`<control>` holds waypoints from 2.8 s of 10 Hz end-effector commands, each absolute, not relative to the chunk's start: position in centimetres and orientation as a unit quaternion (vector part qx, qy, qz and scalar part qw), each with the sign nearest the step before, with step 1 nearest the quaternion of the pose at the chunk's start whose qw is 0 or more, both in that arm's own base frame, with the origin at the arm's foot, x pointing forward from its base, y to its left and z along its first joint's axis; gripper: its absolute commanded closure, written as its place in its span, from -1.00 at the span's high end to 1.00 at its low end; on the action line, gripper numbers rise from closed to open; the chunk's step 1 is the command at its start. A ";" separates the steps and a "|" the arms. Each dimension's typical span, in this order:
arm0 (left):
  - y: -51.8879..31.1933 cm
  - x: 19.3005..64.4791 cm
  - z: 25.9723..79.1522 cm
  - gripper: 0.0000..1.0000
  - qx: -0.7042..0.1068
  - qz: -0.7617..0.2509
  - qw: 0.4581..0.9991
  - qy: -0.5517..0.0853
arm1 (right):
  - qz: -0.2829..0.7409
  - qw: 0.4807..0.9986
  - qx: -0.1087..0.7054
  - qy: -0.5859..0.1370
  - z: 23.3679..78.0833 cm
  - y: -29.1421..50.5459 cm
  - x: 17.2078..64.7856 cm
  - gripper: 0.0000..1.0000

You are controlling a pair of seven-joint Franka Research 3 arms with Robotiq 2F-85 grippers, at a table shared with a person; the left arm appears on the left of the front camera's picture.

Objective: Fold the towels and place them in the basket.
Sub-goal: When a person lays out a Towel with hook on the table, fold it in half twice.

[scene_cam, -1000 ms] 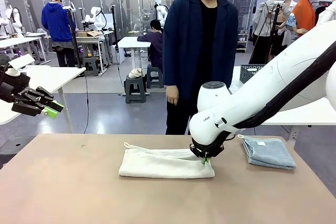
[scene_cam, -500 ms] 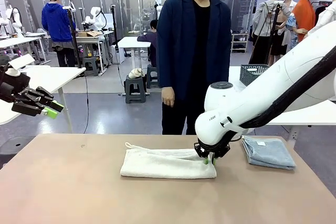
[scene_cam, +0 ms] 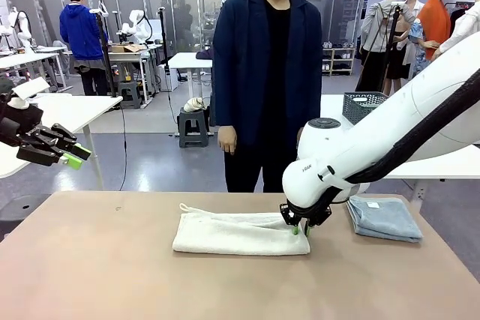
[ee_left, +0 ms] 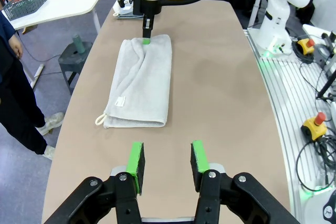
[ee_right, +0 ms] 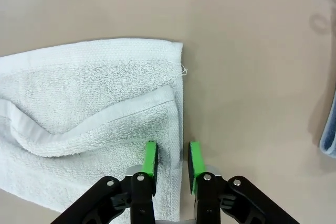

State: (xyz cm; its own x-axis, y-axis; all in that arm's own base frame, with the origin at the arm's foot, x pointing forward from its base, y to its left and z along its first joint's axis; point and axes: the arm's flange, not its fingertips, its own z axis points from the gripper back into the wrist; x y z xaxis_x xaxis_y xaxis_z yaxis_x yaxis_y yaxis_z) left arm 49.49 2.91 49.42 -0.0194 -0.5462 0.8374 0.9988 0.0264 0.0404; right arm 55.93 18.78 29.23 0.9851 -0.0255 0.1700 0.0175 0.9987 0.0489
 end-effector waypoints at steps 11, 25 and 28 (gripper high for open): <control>3.0 49.4 49.5 -0.05 -0.320 -0.622 0.620 -0.355 | 0.012 0.995 0.054 -0.084 29.4 18.4 55.7 -1.00; 3.0 49.4 49.5 -0.05 -0.320 -0.622 0.620 -0.355 | 0.026 0.999 -0.007 -0.035 36.0 48.9 59.2 -1.00; 3.0 49.4 49.5 -0.05 -0.320 -0.622 0.620 -0.355 | 0.041 0.999 -0.010 -0.034 34.4 49.8 59.6 -1.00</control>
State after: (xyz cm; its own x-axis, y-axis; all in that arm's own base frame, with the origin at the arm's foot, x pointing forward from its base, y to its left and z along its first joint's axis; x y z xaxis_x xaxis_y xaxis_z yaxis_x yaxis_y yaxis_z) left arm 49.49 2.88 49.42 -0.0197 -0.5464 0.8373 0.9989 0.0258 0.0403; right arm 58.83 48.63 33.91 0.9946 0.0796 0.0660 -0.0798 0.9968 -0.0006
